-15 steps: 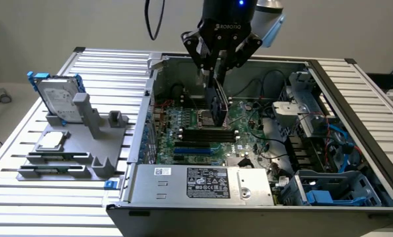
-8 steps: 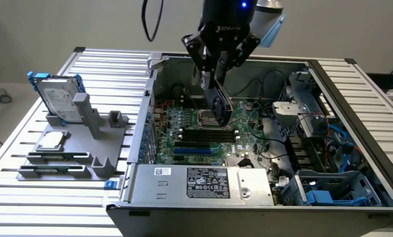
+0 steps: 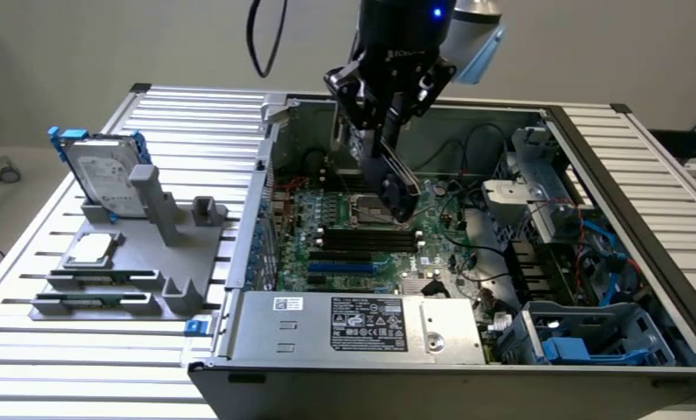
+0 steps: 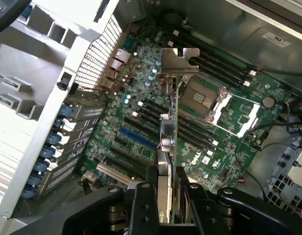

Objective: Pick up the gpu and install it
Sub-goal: 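Insert the gpu into the slot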

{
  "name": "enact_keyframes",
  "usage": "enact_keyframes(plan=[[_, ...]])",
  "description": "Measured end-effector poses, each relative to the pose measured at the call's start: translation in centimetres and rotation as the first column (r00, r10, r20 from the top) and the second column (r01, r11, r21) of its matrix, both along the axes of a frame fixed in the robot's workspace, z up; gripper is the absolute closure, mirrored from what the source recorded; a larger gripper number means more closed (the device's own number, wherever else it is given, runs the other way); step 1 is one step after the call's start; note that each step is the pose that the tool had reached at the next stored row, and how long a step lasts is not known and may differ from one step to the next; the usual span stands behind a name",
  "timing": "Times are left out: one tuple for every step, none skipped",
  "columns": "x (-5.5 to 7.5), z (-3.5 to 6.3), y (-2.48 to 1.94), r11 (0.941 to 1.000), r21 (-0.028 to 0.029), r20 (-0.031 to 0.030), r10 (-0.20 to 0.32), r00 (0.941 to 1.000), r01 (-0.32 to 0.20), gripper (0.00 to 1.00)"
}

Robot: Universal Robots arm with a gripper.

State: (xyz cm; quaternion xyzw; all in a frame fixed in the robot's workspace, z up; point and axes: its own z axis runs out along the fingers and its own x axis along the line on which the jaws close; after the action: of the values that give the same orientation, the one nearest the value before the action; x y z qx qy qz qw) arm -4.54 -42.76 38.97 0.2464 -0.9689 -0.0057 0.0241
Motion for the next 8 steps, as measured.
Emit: enact_keyframes(plan=[[0.00,-0.03,0.00,0.9998,0.0032,0.0001,0.018,0.9998,-0.018,0.74],[0.00,-0.07,0.00,0.9993,0.0063,0.0001,0.036,0.9994,-0.036,0.74],[0.00,-0.11,0.00,0.9985,0.0091,0.0003,0.054,0.9986,-0.054,0.74],[0.00,-0.14,0.00,0.9974,0.0118,0.0004,0.072,0.9974,-0.072,0.74],[0.00,-0.17,0.00,0.9958,0.0147,0.0007,0.091,0.9959,-0.091,0.74],[0.00,-0.21,0.00,0.9940,0.0175,0.0009,0.108,0.9941,-0.108,0.74],[0.00,-0.24,0.00,0.9918,0.0203,0.0013,0.126,0.9920,-0.126,0.74],[0.00,-0.27,0.00,0.9893,0.0228,0.0016,0.144,0.9896,-0.144,0.74]])
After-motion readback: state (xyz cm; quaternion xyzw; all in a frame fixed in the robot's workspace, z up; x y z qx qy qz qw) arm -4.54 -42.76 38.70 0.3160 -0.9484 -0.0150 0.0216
